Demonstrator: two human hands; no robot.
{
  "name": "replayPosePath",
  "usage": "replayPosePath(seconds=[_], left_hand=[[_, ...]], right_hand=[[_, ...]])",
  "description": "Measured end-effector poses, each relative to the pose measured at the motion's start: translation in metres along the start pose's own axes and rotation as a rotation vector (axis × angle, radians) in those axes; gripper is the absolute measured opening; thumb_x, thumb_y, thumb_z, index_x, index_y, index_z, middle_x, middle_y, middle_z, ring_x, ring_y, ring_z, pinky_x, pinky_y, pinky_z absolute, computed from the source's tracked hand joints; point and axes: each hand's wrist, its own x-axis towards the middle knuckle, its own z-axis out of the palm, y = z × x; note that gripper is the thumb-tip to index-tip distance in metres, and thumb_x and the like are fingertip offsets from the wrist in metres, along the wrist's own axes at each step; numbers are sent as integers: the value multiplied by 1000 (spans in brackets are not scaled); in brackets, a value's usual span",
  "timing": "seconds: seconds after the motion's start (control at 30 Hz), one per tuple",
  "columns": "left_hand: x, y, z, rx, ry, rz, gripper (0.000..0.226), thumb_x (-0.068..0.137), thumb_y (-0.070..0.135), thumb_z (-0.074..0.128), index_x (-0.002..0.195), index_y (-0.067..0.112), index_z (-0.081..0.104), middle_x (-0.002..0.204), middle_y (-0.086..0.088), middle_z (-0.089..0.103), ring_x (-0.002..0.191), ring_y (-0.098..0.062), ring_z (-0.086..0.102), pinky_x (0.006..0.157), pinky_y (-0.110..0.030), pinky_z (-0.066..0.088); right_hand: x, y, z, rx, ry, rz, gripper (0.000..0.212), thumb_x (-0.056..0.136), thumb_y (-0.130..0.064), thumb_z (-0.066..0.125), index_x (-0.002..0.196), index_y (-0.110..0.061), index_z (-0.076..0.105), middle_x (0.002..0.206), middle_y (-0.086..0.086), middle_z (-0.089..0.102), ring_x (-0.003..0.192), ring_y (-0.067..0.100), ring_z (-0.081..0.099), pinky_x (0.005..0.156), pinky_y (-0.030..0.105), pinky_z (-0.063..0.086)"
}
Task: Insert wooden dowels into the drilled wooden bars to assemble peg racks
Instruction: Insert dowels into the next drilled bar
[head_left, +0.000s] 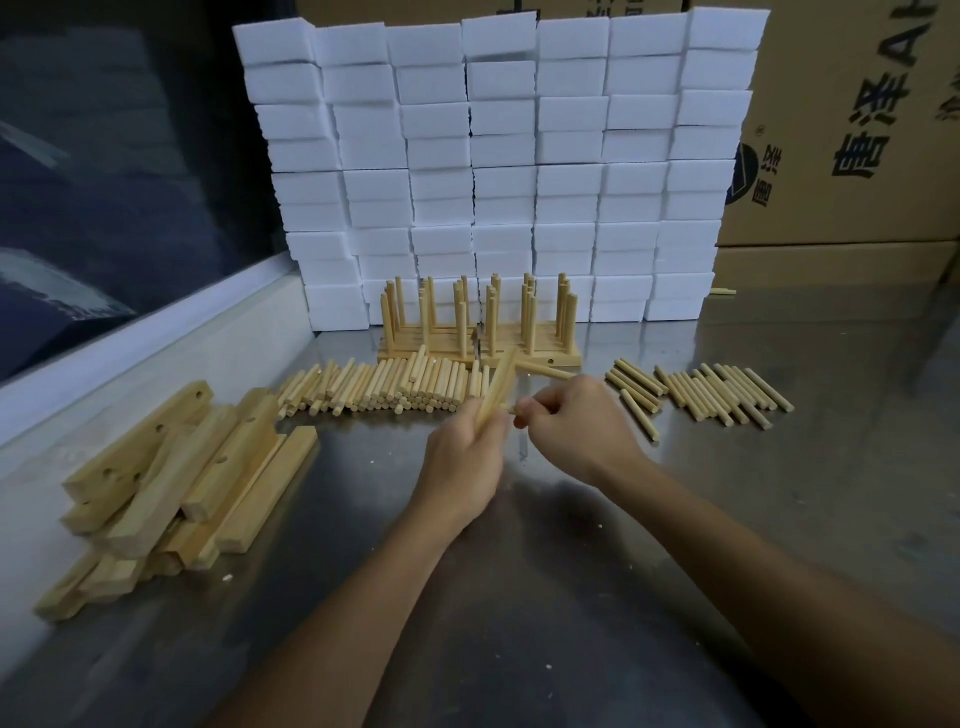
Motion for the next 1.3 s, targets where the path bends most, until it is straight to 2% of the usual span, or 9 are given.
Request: replayPosePath(seconds=[0.13,0.27,0.5,0.57,0.7,0.83,0.93,1.1,1.3], left_hand=[[4,-3,-7,-225,36,-126,21,101,31,46,95,20,63,65,0,54,44,-17,50,37,-25,35],[7,-6,-7,-218,19,-139,32,104,34,44,90,13,63,58,6,49,47,-15,50,41,-25,38],[12,-6,-11,-357,156,-249,35,106,35,39,92,10,58,70,-4,46,42,-13,46,37,-24,33],[13,-6,-12,-403,179,-270,35,106,35,39,91,10,57,70,-5,45,41,-13,46,38,-24,33],[13,-6,-11,-440,197,-299,34,106,35,40,91,10,57,74,-7,47,44,-13,50,38,-26,36],[13,-5,-12,-498,194,-318,32,106,33,40,92,9,57,74,-8,48,44,-14,49,38,-26,36],[14,-2,-15,-584,177,-356,33,107,30,39,97,6,59,72,-8,48,45,-16,49,38,-25,38],[14,3,-21,-710,158,-403,37,108,27,35,102,1,60,69,-8,49,47,-18,49,38,-24,39],[12,4,-23,-749,158,-400,37,107,29,38,101,1,60,70,-8,50,55,-18,49,41,-24,43]], right_hand=[[0,-6,1,-31,89,-95,32,96,-32,61,71,-14,70,55,1,62,45,8,48,47,24,41],[0,-11,-3,-53,146,-143,17,95,-37,62,91,-25,72,74,-6,71,65,6,64,60,26,54],[1,-15,-10,63,193,-129,48,98,-55,42,81,-20,70,62,3,69,56,20,65,59,46,58],[0,-14,-10,46,188,-117,55,97,-57,37,79,-17,70,61,5,68,54,22,63,57,45,57],[6,0,-13,-129,131,-63,37,95,-41,53,73,-17,70,61,0,66,53,16,59,55,36,56],[11,20,-22,-346,151,-16,17,94,-31,60,98,-17,70,85,-4,68,73,14,63,67,35,58],[12,32,-28,-490,140,47,28,92,-36,62,115,-18,63,109,1,64,90,18,61,74,36,56],[14,41,-34,-565,39,157,34,92,-42,65,114,-17,61,97,2,63,79,18,63,76,39,58],[18,41,-34,-511,-8,187,24,92,-25,67,114,-16,63,100,2,65,84,19,63,80,38,57]])
